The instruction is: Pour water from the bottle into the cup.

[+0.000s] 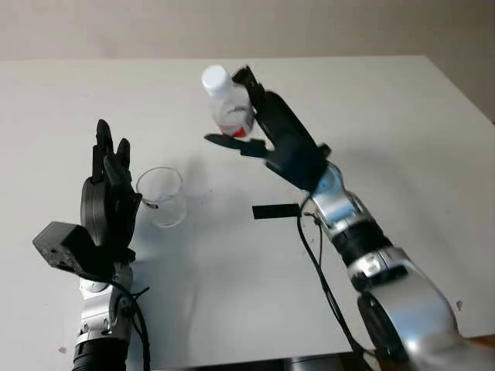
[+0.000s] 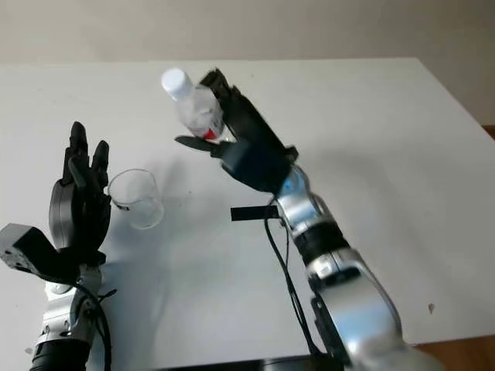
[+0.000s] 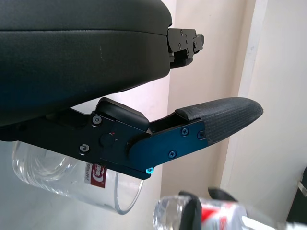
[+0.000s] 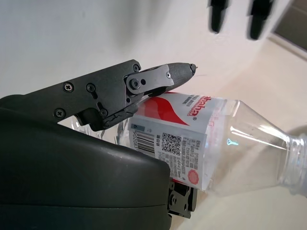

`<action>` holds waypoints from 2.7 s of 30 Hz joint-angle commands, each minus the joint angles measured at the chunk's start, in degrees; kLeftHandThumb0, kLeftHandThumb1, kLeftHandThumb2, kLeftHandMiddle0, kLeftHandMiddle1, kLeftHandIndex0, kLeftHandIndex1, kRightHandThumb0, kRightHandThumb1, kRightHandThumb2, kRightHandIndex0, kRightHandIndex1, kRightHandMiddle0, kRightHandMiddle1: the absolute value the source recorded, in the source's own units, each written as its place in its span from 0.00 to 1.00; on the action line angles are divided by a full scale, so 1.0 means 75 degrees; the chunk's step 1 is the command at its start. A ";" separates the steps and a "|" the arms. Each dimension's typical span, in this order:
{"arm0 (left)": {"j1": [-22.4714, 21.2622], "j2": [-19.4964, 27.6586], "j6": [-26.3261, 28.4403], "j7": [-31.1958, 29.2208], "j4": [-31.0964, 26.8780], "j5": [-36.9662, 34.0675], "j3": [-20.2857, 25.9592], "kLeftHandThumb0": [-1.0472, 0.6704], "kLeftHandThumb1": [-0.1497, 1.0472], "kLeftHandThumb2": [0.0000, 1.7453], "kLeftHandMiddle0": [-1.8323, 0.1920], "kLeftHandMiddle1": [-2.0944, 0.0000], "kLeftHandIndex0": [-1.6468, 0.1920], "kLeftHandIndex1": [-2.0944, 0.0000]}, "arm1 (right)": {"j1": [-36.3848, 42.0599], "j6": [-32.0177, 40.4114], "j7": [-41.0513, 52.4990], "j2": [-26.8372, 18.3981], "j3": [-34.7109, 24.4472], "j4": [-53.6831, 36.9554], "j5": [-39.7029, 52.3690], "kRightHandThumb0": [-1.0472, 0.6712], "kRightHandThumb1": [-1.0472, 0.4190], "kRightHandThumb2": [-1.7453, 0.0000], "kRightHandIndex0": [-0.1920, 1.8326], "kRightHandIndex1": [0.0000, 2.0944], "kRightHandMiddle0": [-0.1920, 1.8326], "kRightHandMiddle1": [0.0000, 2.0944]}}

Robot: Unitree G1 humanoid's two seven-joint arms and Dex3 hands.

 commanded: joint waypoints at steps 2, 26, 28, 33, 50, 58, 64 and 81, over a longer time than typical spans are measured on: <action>-0.0010 -0.0037 -0.0061 -0.0008 0.0028 0.0027 0.0006 0.07 1.00 0.46 1.00 0.84 0.94 1.00 | -0.0842 0.0054 -0.0232 0.0021 0.0139 0.0713 -0.0221 0.55 0.00 0.84 0.45 1.00 0.14 1.00; 0.0049 -0.0167 -0.0167 0.0022 0.0101 0.0009 -0.0003 0.06 1.00 0.47 1.00 0.83 0.94 1.00 | -0.2051 0.0231 -0.2866 -0.0336 0.2301 0.2154 -0.2891 0.52 0.00 0.86 0.55 1.00 0.35 1.00; 0.0047 -0.0178 -0.0187 0.0016 0.0100 0.0031 -0.0021 0.06 1.00 0.47 1.00 0.83 0.94 1.00 | -0.2043 0.0250 -0.2990 -0.0331 0.2384 0.2154 -0.2978 0.52 0.00 0.85 0.55 1.00 0.35 1.00; 0.0051 -0.0206 -0.0198 -0.0005 0.0118 0.0018 -0.0032 0.07 1.00 0.48 1.00 0.84 0.93 1.00 | -0.2062 0.0254 -0.3359 -0.0301 0.2622 0.2149 -0.3218 0.52 0.00 0.86 0.53 1.00 0.32 1.00; 0.0070 -0.0316 -0.0264 0.0140 0.0115 0.0119 -0.0057 0.06 1.00 0.48 1.00 0.87 0.95 1.00 | -0.2251 0.0880 -0.4146 0.0364 0.3059 0.2203 -0.3506 0.47 0.02 0.97 0.52 1.00 0.21 0.98; 0.0055 -0.0381 -0.0295 0.0238 0.0169 0.0159 -0.0071 0.06 1.00 0.48 1.00 0.84 0.94 1.00 | -0.2302 0.0977 -0.4202 0.0421 0.3225 0.2201 -0.3601 0.46 0.04 0.97 0.56 1.00 0.20 1.00; 0.0043 -0.0380 -0.0283 0.0250 0.0171 0.0169 -0.0064 0.06 1.00 0.49 1.00 0.84 0.94 1.00 | -0.2342 0.0951 -0.4550 0.0303 0.3518 0.2236 -0.3929 0.45 0.04 0.97 0.51 1.00 0.20 0.98; -0.0025 -0.0378 -0.0285 0.0247 0.0233 0.0186 -0.0093 0.07 1.00 0.50 1.00 0.84 0.94 1.00 | -0.2386 0.0524 -0.5869 0.0141 0.4041 0.2322 -0.4566 0.40 0.07 0.97 0.54 1.00 0.27 0.70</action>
